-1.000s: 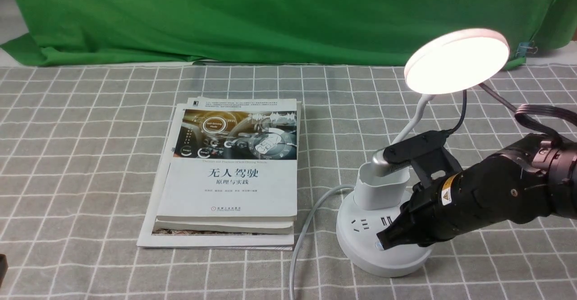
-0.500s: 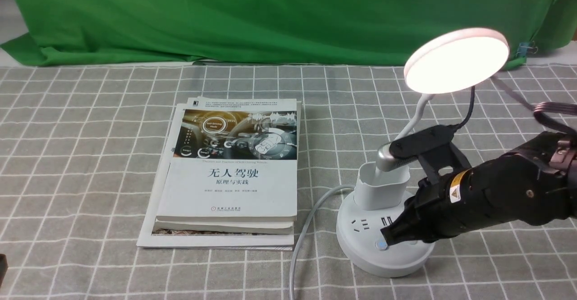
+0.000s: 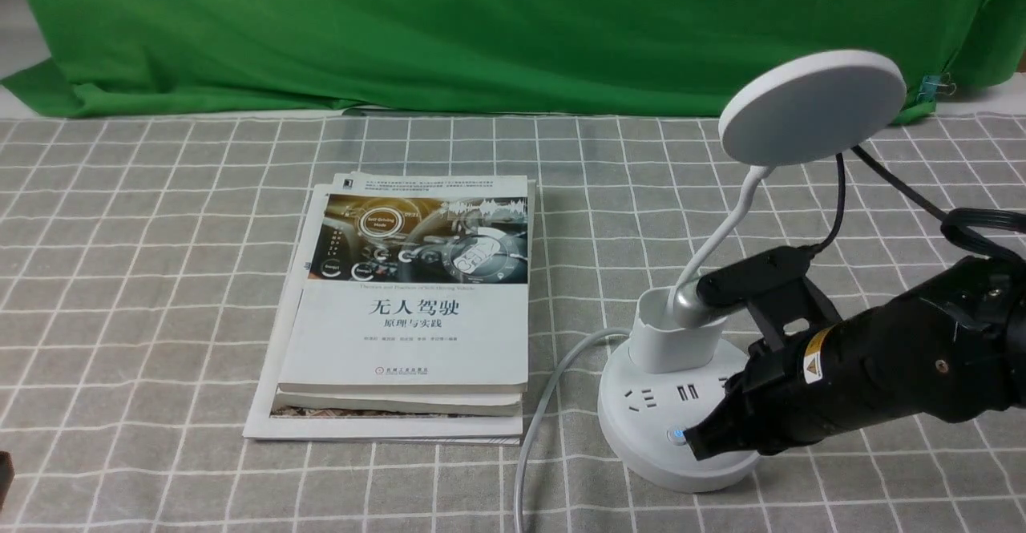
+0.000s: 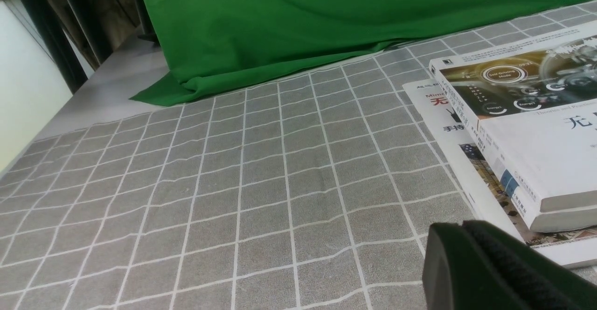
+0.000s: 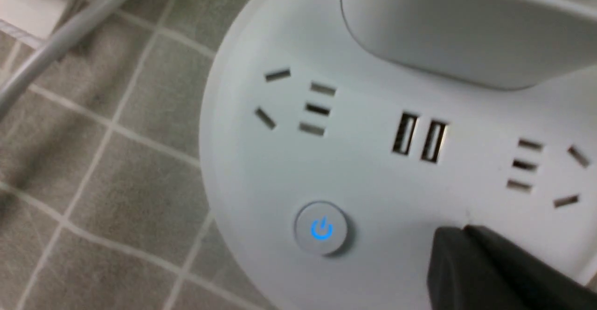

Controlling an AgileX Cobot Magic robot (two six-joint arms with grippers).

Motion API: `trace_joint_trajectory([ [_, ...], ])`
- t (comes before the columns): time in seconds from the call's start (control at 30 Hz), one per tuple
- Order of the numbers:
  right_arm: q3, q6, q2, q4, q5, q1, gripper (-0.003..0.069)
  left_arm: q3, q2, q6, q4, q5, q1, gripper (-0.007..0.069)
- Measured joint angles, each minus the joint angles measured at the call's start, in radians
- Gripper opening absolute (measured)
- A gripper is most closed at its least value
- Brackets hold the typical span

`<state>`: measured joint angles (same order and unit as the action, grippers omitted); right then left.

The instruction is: Turn off the desk lamp on the grey coffee tablecloth by hand.

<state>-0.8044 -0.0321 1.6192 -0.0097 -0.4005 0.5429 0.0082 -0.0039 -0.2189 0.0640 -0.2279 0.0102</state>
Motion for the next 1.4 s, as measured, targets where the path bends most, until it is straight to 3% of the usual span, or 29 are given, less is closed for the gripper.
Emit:
trace_joint_trajectory([
  [0.47, 0.003, -0.006, -0.045, 0.0, -0.028, 0.0, 0.0042, 0.0, 0.0, 0.0, 0.0, 0.0, 0.0, 0.0001],
  [0.7, 0.005, -0.02, -0.205, -0.013, -0.186, -0.003, 0.0042, 0.0, 0.0, 0.0, 0.0, 0.0, 0.0, 0.0001],
  [0.83, 0.005, -0.026, -0.25, -0.015, -0.298, -0.072, 0.0033, 0.0, 0.0, 0.0, 0.0, 0.0, 0.0, 0.0001],
  [0.93, 0.016, -0.014, -0.301, 0.003, -0.336, -0.192, 0.0032, 0.0, 0.0, 0.0, 0.0, 0.0, 0.0, 0.0001],
  [1.0, 0.032, 0.005, -0.353, 0.026, -0.31, -0.246, 0.0032, 0.0, 0.0, 0.0, 0.0, 0.0, 0.0, 0.0001],
  [1.1, 0.106, 0.06, -0.55, 0.064, -0.12, -0.314, 0.0032, 0.0, 0.0, 0.0, 0.0, 0.0, 0.0, 0.0001],
  [1.27, 0.282, 0.105, -0.93, 0.083, 0.196, -0.318, 0.0033, 0.0, 0.0, 0.0, 0.0, 0.0, 0.0, 0.0004],
  [1.4, 0.436, 0.142, -1.107, 0.083, 0.256, -0.318, 0.0033, 0.0, 0.0, 0.0, 0.0, 0.0, 0.0, 0.0011],
])
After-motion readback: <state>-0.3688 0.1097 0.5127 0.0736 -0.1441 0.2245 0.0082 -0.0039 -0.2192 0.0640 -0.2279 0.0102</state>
